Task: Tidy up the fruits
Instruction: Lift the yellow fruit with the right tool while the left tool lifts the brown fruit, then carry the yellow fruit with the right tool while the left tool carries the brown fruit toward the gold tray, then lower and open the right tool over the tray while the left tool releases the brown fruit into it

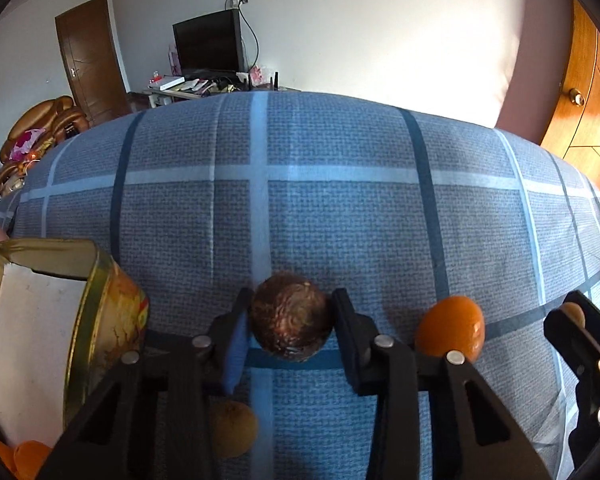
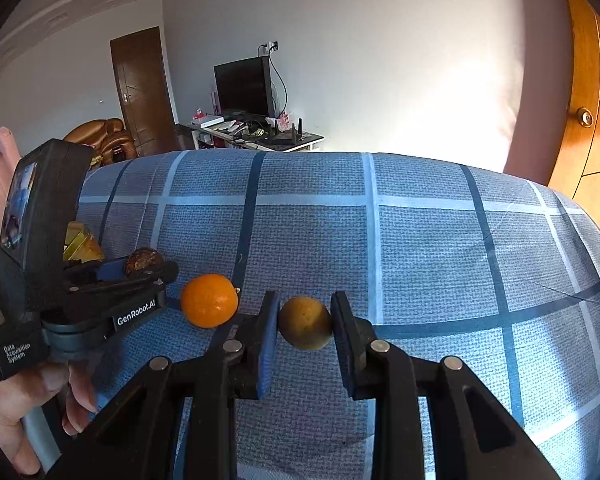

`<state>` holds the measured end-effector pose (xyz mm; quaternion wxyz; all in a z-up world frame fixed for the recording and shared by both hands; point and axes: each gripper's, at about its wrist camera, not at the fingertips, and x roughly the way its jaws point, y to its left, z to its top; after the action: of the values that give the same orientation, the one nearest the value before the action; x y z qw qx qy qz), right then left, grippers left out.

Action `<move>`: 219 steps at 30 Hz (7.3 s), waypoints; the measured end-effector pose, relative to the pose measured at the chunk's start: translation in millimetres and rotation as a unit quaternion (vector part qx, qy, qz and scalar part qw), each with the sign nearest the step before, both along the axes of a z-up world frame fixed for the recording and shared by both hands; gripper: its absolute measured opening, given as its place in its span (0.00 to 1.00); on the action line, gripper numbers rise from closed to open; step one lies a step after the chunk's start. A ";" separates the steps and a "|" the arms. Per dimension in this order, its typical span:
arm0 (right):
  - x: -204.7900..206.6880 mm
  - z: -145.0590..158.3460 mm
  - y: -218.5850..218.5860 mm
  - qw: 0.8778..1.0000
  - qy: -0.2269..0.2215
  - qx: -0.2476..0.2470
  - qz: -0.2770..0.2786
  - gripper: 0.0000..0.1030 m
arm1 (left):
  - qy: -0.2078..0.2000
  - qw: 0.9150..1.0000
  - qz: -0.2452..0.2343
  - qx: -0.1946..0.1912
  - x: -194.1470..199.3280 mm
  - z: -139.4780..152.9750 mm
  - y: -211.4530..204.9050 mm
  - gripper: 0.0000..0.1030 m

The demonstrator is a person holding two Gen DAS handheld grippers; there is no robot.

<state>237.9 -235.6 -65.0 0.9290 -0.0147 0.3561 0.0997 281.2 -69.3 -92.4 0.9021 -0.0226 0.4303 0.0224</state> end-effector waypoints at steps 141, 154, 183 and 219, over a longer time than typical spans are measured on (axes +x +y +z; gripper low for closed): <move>-150.8 30.6 97.2 0.975 -0.169 -0.009 0.144 0.27 | -0.217 0.976 -0.023 0.016 -226.0 58.7 82.6 0.40; -158.4 41.5 127.1 0.970 -0.170 0.009 0.175 0.27 | -0.226 0.974 0.002 0.029 -236.6 64.1 108.9 0.40; -163.9 48.7 194.9 0.955 -0.174 0.014 0.238 0.27 | -0.206 0.975 0.066 0.050 -248.9 52.8 172.6 0.40; -171.3 7.6 253.6 0.942 -0.094 -0.050 0.317 0.28 | -0.146 0.985 0.083 0.042 -247.0 27.2 212.7 0.40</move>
<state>66.6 18.0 -57.4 0.8766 -0.1825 0.2483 0.3695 34.3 143.4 -65.2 0.9503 -0.0230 0.2896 0.1122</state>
